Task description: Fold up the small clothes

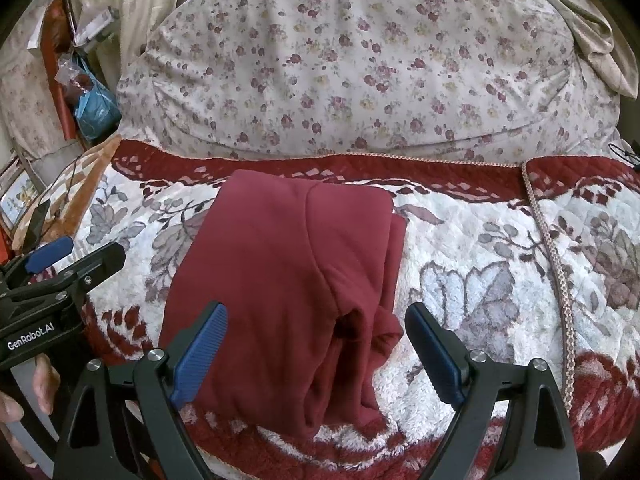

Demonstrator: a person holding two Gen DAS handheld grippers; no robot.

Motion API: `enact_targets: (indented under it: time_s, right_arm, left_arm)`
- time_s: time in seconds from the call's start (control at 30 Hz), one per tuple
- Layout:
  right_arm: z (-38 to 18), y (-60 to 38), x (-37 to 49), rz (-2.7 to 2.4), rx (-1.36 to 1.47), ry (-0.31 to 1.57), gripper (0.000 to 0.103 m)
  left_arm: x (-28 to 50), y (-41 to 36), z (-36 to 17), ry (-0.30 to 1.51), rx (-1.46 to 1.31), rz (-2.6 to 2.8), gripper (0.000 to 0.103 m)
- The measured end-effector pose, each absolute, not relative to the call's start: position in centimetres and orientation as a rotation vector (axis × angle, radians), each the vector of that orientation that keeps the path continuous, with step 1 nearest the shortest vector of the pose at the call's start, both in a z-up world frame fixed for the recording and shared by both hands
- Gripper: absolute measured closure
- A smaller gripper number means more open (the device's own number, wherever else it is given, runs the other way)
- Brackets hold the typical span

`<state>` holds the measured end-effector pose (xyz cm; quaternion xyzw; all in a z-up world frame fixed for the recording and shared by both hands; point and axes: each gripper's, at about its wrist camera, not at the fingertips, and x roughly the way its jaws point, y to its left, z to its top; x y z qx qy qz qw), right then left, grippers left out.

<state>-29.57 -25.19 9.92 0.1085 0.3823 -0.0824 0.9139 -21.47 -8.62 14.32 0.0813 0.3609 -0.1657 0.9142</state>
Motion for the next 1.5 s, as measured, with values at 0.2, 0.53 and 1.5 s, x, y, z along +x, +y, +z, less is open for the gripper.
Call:
enact_targets:
  time_s: [0.2, 0.53, 1.5]
  right_arm:
    - [9.8, -25.4, -29.5, -0.169, 0.223, 0.788, 0.009]
    - [9.2, -25.7, -29.4, -0.172, 0.225, 0.809, 0.009]
    - [7.9, -25.5, -27.7, -0.174, 0.234, 0.861, 0.009]
  left_arm:
    - [-21.5, -8.8, 14.3, 0.746, 0.166, -0.339, 0.004]
    - [-21.4, -8.6, 14.0, 0.757, 0.171, -0.352, 0.004]
    - [-18.8, -8.3, 11.7, 0.812, 0.188, -0.381, 0.004]
